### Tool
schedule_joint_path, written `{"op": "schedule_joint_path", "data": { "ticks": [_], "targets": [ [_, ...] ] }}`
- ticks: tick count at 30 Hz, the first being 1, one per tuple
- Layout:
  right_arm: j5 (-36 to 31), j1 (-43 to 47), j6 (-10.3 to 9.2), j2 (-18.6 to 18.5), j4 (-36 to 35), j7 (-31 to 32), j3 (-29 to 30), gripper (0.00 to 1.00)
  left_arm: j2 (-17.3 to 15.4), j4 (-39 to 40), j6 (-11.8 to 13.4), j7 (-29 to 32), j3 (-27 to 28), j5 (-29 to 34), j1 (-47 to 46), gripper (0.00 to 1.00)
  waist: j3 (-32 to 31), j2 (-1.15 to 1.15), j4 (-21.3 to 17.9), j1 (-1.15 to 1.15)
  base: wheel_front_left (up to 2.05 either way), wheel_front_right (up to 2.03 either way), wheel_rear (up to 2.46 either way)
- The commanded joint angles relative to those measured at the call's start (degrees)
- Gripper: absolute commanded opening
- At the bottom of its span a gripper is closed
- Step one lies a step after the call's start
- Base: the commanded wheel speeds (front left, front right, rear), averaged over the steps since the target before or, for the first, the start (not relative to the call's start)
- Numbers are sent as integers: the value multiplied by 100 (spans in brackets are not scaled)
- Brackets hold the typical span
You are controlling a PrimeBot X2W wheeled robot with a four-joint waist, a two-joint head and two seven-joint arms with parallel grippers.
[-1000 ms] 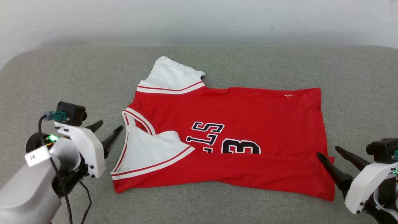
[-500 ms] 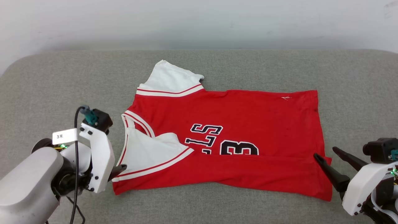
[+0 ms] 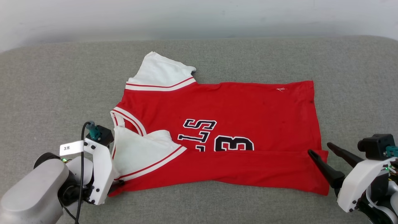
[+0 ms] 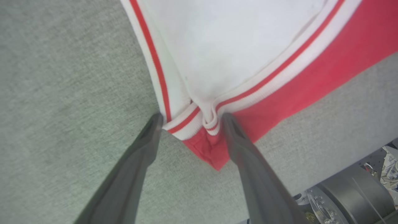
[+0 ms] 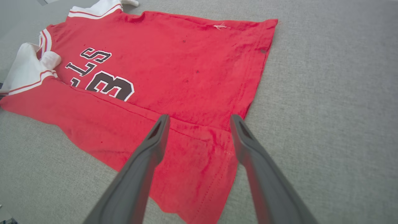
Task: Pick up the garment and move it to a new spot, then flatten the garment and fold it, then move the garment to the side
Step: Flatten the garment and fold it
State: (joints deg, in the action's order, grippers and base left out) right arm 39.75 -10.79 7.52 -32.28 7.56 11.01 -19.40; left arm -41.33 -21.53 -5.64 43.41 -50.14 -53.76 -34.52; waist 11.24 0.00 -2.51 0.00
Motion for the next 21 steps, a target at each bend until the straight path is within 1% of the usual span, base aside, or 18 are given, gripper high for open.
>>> {"op": "schedule_joint_path", "data": {
  "ticks": [1, 5, 6, 7, 11, 15, 18, 21],
  "targets": [
    [-47, -84, -7, 37, -29, 0, -12, 100, 90, -112, -9, -16, -107, -6, 156, 100, 31, 0, -26, 0, 0, 0, 0],
    [-19, -111, -7, 5, -15, -2, -27, 100, 316, -392, -52, -11, -236, -95, 273, 100, 75, 0, -61, 0, 0, 0, 0],
    [-10, -116, -7, -10, -10, 5, -25, 100, 354, -439, -66, -12, -259, -110, 277, 44, 74, 0, -64, 0, 0, 0, 0],
    [4, -118, -7, -27, -12, 15, -20, 100, 372, -481, -76, -54, -276, -106, 258, 0, 71, 0, -62, 0, 0, 0, 0],
    [11, -168, -7, -164, -78, 111, 4, 100, 277, -541, -119, -237, -194, -134, 126, 0, -3, 0, -32, 0, 0, 0, 0],
    [-5, -246, -7, -416, -212, 334, 73, 100, 122, -295, -148, -446, -72, -139, -92, 0, -116, 0, 46, 0, 0, 0, 0],
    [35, -285, -7, -662, -389, 693, 103, 100, -5, -37, -155, -603, 23, -123, -211, 0, -179, 0, 105, 0, 0, 0, 0],
    [140, -321, -7, -957, -612, 1204, 154, 100, -99, 257, -145, -698, 95, -140, -218, 0, -217, 0, 159, 0, 0, 0, 0]
  ]
}}
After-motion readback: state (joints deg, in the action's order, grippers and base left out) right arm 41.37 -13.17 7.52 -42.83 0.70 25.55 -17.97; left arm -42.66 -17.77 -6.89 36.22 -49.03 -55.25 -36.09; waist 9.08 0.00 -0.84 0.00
